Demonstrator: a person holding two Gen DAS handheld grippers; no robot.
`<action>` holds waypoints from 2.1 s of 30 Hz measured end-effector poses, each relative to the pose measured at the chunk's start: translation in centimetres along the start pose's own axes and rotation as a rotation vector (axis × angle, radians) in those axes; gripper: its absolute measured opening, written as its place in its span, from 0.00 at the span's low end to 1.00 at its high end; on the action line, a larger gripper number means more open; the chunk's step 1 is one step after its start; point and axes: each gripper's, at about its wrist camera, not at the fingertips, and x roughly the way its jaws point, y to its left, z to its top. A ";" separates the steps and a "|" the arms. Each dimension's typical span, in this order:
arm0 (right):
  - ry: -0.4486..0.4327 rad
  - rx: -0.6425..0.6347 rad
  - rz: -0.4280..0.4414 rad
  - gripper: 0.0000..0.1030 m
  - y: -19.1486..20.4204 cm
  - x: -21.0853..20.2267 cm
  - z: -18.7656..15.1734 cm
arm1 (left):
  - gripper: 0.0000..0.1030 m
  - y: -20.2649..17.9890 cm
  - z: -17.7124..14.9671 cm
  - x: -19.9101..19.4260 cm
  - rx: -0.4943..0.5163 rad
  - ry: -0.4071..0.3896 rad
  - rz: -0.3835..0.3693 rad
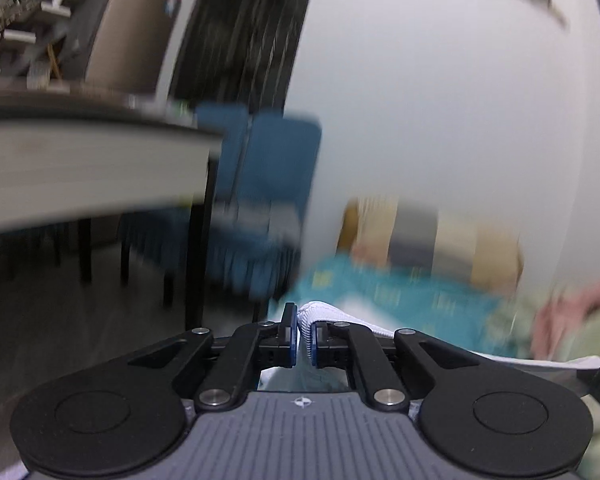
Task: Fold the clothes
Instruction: 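Lift the T-shirt with both grippers and shake it out in the air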
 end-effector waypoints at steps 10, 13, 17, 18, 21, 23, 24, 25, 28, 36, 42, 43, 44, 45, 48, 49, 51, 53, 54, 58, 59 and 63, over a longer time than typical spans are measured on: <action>-0.333 0.074 0.166 0.10 2.9 -11.3 22.9 | 0.06 -1.9 23.2 -10.8 0.014 -0.330 -0.123; -0.391 0.102 0.216 0.10 2.7 -16.2 28.9 | 0.06 -1.9 28.4 -16.0 0.011 -0.364 -0.169; -0.430 0.113 0.271 0.09 1.5 -23.0 34.2 | 0.06 -2.1 33.5 -22.8 0.002 -0.392 -0.235; -0.452 0.103 0.272 0.09 1.3 -24.4 34.9 | 0.06 -2.2 34.2 -24.3 -0.002 -0.400 -0.248; -0.515 0.071 0.276 0.10 0.7 -28.4 37.0 | 0.06 -2.6 36.4 -28.1 -0.013 -0.419 -0.278; -0.536 0.054 0.282 0.09 0.5 -29.4 37.8 | 0.06 -3.0 37.3 -29.1 -0.013 -0.416 -0.279; -0.518 0.051 0.277 0.09 0.4 -28.2 37.3 | 0.06 -3.2 37.5 -29.0 -0.010 -0.406 -0.277; -0.500 0.048 0.272 0.09 0.3 -27.0 36.8 | 0.06 -3.4 37.3 -28.3 -0.007 -0.392 -0.274; -0.445 0.038 0.256 0.10 0.0 -23.3 35.5 | 0.06 -3.8 35.5 -24.0 0.005 -0.332 -0.261; -0.236 0.039 0.188 0.10 -0.2 -7.2 28.9 | 0.06 -5.9 25.7 -2.2 0.051 -0.136 -0.202; -0.061 0.035 0.107 0.10 0.5 11.8 21.5 | 0.07 -8.7 16.8 16.8 0.065 -0.032 -0.164; -0.041 0.032 0.095 0.10 0.5 15.0 20.0 | 0.07 -9.4 14.6 20.2 0.081 -0.019 -0.150; -0.022 0.027 0.084 0.10 0.5 18.3 18.3 | 0.07 -10.1 12.4 23.6 0.093 -0.002 -0.137; -0.006 0.025 0.077 0.10 0.4 21.6 16.5 | 0.07 -10.8 10.1 27.1 0.103 0.023 -0.126; 0.050 -0.001 0.071 0.10 -0.1 31.0 10.7 | 0.07 -11.8 2.8 36.7 0.123 0.112 -0.093; 0.069 -0.013 0.071 0.10 -0.3 34.1 8.6 | 0.07 -11.9 0.5 39.5 0.129 0.145 -0.082; 0.130 -0.031 0.076 0.10 -0.6 39.5 4.5 | 0.07 -11.7 -3.9 44.6 0.141 0.216 -0.057; 0.208 -0.044 0.084 0.10 -0.9 43.8 0.7 | 0.07 -11.1 -7.7 48.9 0.138 0.291 -0.030; 0.245 -0.047 0.088 0.10 -1.1 45.4 -1.0 | 0.07 -10.9 -9.3 50.3 0.132 0.323 -0.021; 0.374 -0.015 0.113 0.14 -1.8 49.2 -4.3 | 0.12 -10.3 -14.1 54.5 0.144 0.415 0.004; 0.405 -0.003 0.120 0.15 -2.0 49.8 -4.7 | 0.15 -10.3 -14.5 54.9 0.154 0.426 0.014; 0.527 0.047 0.149 0.60 -2.8 51.7 -6.1 | 0.39 -9.9 -14.0 55.5 0.180 0.469 0.019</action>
